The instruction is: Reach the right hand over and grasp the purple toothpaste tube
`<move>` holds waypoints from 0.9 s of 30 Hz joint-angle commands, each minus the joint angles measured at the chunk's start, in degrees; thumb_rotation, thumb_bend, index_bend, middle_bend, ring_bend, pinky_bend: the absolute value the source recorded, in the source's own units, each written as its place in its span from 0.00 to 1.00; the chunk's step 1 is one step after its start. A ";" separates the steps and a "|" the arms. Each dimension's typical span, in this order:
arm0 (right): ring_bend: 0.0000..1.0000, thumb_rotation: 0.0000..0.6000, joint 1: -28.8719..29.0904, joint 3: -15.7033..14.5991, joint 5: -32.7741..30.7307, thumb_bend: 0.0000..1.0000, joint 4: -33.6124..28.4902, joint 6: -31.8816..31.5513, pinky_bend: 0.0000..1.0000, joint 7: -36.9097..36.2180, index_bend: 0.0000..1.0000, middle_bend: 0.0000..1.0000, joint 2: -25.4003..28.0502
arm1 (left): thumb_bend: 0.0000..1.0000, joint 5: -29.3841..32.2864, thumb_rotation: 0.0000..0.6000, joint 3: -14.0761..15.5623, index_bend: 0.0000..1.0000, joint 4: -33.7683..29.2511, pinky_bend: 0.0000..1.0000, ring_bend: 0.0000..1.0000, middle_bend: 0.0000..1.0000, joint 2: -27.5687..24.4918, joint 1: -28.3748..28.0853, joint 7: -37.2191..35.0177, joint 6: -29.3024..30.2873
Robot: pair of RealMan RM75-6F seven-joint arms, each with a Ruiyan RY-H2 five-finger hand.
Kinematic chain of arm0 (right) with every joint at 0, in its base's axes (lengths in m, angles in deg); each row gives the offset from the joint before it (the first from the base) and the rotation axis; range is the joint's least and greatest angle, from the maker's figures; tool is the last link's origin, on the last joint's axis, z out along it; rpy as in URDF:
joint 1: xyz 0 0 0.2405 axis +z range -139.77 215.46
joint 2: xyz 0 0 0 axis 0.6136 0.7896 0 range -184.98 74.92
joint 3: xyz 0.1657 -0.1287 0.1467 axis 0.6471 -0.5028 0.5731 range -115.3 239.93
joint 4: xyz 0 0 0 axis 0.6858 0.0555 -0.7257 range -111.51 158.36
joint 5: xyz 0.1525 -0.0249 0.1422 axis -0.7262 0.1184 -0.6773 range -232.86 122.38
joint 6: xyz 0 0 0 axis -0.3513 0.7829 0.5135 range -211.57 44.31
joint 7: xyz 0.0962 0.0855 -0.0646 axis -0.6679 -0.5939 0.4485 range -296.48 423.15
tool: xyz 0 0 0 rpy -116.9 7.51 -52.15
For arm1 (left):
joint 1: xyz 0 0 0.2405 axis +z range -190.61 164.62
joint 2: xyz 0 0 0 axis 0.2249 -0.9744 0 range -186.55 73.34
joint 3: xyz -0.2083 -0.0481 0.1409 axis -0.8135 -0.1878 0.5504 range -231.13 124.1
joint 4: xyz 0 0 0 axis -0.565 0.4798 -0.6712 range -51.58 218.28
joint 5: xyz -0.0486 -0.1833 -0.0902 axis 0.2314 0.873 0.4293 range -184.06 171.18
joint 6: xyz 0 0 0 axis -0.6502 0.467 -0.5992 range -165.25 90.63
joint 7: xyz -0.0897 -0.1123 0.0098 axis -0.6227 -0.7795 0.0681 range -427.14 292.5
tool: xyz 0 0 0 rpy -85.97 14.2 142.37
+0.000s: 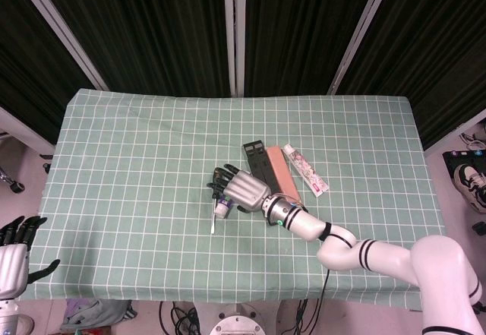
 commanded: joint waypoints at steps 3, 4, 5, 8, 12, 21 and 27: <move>0.00 1.00 1.87 -2.32 0.30 0.18 3.96 1.10 0.09 -0.17 0.15 0.18 -3.04 | 0.01 0.60 1.00 0.04 0.20 0.73 0.15 0.10 0.17 0.15 0.39 -0.77 -0.20; 0.00 1.00 2.00 -2.75 0.40 0.18 4.32 1.01 0.09 -0.41 0.15 0.19 -3.20 | 0.01 0.67 1.00 0.01 0.20 0.91 0.15 0.10 0.17 0.22 0.42 -0.93 -0.25; 0.00 1.00 2.06 -3.07 0.52 0.18 4.56 0.84 0.09 -0.57 0.16 0.19 -3.32 | 0.01 0.68 1.00 -0.01 0.20 1.03 0.15 0.10 0.17 0.28 0.44 -1.03 -0.25; 0.00 1.00 1.80 -4.13 1.33 0.18 5.29 -1.06 0.09 -1.06 0.22 0.23 -3.80 | 0.01 0.44 1.00 -0.03 0.20 1.40 0.15 0.10 0.17 0.57 0.51 -1.35 -0.02; 0.03 1.00 0.98 -5.67 3.11 0.20 6.29 -4.83 0.10 -2.43 0.32 0.29 -4.16 | 0.01 0.40 1.00 0.00 0.20 1.87 0.15 0.10 0.17 0.88 0.67 -1.65 0.06; 0.04 1.00 0.19 -7.48 3.42 0.20 7.03 -7.20 0.11 -3.47 0.35 0.30 -4.08 | 0.01 0.57 1.00 -0.09 0.20 2.04 0.15 0.10 0.17 1.04 0.46 -1.90 -0.73; 0.07 1.00 0.44 -7.93 2.66 0.21 9.24 -6.51 0.11 -3.21 0.38 0.33 -5.67 | 0.01 0.82 1.00 -0.06 0.20 1.93 0.15 0.10 0.17 0.95 0.56 -2.01 -1.01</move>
